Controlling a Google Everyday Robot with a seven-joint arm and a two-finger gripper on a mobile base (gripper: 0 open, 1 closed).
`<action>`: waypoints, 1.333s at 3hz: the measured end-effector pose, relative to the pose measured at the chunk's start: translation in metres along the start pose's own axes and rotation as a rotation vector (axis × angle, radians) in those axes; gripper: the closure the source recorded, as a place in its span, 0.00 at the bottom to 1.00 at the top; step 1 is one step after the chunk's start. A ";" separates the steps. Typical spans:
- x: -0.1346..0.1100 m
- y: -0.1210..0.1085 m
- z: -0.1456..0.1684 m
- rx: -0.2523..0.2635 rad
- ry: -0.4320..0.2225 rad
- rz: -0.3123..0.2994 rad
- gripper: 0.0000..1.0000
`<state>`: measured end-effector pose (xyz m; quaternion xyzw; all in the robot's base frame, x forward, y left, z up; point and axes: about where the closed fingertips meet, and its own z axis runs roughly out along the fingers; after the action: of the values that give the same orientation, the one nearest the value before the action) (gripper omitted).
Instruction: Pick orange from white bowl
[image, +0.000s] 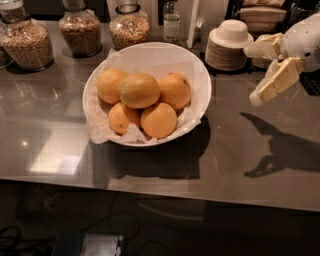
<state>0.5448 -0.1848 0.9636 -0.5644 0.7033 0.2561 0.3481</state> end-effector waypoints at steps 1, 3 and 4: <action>-0.001 -0.022 0.054 -0.036 0.025 -0.053 0.00; -0.030 -0.038 0.075 0.064 0.018 -0.189 0.00; -0.081 -0.018 0.038 0.208 0.098 -0.305 0.00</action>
Offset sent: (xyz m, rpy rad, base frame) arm 0.0706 0.0661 -0.0537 -0.0223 -0.0644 0.0883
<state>0.5800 -0.1104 1.0036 -0.6374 0.6483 0.0987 0.4046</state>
